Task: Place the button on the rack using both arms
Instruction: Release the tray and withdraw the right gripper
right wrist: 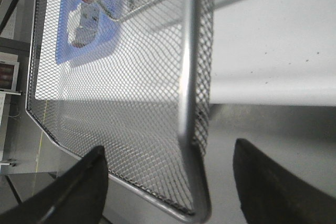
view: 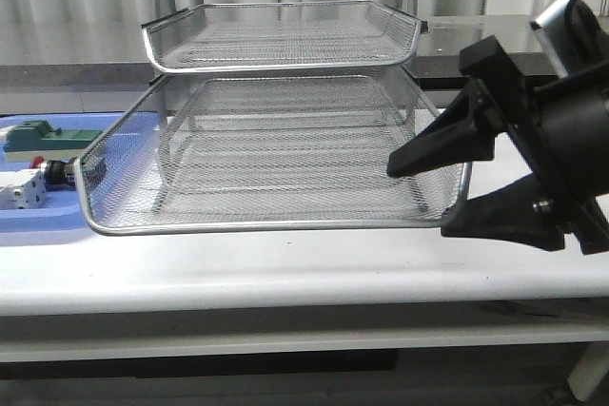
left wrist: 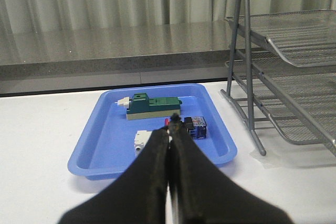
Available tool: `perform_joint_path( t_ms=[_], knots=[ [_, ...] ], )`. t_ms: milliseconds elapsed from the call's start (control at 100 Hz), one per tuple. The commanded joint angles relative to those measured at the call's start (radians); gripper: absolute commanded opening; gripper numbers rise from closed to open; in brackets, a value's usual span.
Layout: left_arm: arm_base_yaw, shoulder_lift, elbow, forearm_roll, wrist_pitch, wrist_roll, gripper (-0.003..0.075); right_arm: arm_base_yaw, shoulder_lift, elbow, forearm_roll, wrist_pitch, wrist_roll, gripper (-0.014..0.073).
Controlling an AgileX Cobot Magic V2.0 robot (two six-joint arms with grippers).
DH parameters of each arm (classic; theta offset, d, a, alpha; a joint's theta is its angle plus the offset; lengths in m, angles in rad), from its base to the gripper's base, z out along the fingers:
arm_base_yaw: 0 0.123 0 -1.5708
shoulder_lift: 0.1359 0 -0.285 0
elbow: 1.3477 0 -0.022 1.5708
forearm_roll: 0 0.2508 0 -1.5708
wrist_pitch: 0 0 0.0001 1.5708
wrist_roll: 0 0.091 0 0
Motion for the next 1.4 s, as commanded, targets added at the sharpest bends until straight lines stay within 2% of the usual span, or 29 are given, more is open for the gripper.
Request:
perform_joint_path(
  t_ms=[0,310,610,720,880,1000,1130,1250,1390],
  knots=[
    [0.001,-0.036,0.046,0.0,-0.081,-0.01,-0.002,0.0,-0.071,-0.016,0.009,0.006,0.015,0.0511],
    [0.001,-0.036,0.046,0.0,-0.081,-0.01,-0.002,0.0,-0.206,-0.016,-0.202,-0.114,0.212,0.0511],
    [0.001,-0.036,0.046,0.0,-0.081,-0.01,-0.002,0.0,-0.39,-0.021,-0.558,-0.174,0.486,0.051],
    [0.001,-0.036,0.046,0.0,-0.081,-0.01,-0.002,0.0,-0.47,-0.044,-0.734,-0.175,0.622,0.051],
    [0.001,-0.036,0.046,0.0,-0.081,-0.01,-0.002,0.0,-0.573,-0.125,-1.094,-0.082,0.889,0.0508],
    [0.001,-0.036,0.046,0.0,-0.081,-0.01,-0.002,0.0,-0.634,-0.217,-1.422,0.06,1.145,0.0508],
    [0.001,-0.036,0.046,0.0,-0.081,-0.01,-0.002,0.0,-0.695,-0.307,-1.725,0.236,1.332,0.0508],
    [0.001,-0.036,0.046,0.0,-0.081,-0.01,-0.002,0.0,-0.771,-0.349,-1.864,0.341,1.413,0.0508],
    [0.001,-0.036,0.046,0.0,-0.081,-0.01,-0.002,0.0,-0.871,-0.354,-1.906,0.427,1.437,0.0508]
  ],
)
